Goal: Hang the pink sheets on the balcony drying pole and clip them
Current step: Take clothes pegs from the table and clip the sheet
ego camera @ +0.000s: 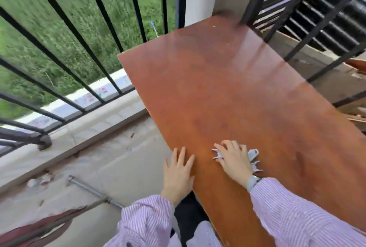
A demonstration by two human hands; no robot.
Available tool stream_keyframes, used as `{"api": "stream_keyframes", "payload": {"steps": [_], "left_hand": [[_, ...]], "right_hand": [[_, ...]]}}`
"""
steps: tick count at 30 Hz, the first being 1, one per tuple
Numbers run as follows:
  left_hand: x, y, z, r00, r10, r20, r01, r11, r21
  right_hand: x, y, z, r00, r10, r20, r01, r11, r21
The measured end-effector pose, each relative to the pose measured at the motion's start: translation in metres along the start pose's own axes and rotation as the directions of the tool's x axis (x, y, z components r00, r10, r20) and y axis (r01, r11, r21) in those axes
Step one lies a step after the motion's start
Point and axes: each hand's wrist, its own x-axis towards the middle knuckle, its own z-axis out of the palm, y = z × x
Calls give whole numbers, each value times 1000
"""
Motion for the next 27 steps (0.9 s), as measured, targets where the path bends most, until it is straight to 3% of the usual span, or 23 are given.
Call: {"api": "stream_keyframes", "payload": {"steps": [3, 6, 11, 15, 18, 22, 25, 27], "left_hand": [[0, -7, -6, 1000, 27, 7, -27, 1000, 0], [-1, -19, -10, 1000, 7, -20, -8, 999, -54], [-31, -61, -18, 964, -227, -139, 187, 949, -255], [-87, -115, -13, 846, -476, -239, 322, 815, -482], [-142, -155, -5, 663, -694, -282, 355, 622, -698], [-216, -200, 5, 301, -935, -189, 375, 298, -878], [-252, -234, 4, 16, -996, -89, 273, 90, -958], [-262, -253, -1, -137, -989, -45, 181, 20, -983]], "right_hand": [[6, 2, 0, 997, -65, -32, 65, 998, -6], [7, -11, -8, 997, -70, -36, 73, 991, 112], [7, -79, -25, 989, -141, -45, 147, 896, 418], [1, -161, -31, 966, -259, 1, 218, 813, 541], [-6, -226, -25, 935, -349, 54, 251, 762, 597], [-15, -310, -13, 889, -443, 114, 278, 723, 633], [-19, -368, -7, 835, -537, 115, 354, 686, 636], [-22, -405, -9, 774, -626, 98, 426, 628, 651]]}}
